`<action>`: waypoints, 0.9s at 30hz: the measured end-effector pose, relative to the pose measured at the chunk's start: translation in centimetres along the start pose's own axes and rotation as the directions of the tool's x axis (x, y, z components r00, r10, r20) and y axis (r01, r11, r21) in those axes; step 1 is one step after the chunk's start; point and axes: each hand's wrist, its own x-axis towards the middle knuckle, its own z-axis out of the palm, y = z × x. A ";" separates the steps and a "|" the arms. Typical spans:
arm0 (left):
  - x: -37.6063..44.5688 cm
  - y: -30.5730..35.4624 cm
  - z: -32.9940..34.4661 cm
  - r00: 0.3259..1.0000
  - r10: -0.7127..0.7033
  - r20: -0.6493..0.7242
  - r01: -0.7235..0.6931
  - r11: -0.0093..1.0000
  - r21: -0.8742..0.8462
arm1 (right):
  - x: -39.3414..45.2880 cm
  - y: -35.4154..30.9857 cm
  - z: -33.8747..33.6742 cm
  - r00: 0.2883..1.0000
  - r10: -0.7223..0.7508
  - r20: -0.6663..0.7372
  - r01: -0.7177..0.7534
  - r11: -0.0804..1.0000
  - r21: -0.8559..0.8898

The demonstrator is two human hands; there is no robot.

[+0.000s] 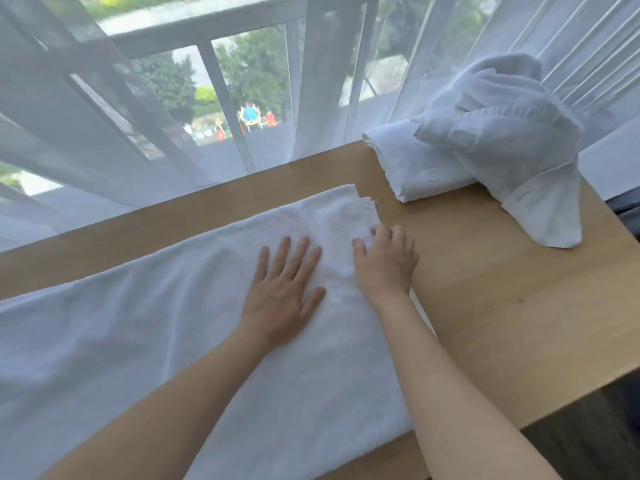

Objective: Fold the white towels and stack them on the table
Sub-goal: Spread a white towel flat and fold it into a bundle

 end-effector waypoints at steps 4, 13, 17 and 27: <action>-3.1 1.6 1.6 0.996 0.092 -0.006 -0.092 0.996 0.017 | 0.6 0.2 1.0 1.000 -0.008 -0.026 0.005 0.992 -0.126; -6.6 1.4 1.5 0.965 -0.250 -0.082 0.241 0.965 -0.107 | 1.9 1.7 -0.1 0.992 -0.043 -0.118 0.025 0.988 -0.155; -13.0 -0.6 2.8 0.910 -0.405 -0.089 0.394 0.911 -0.119 | -5.2 -2.0 2.4 0.919 -0.377 -0.117 0.371 0.926 -0.073; -13.5 -0.9 3.0 0.919 -0.385 -0.087 0.376 0.920 -0.106 | 3.7 -2.2 2.1 0.956 -0.155 0.248 0.229 0.925 -0.304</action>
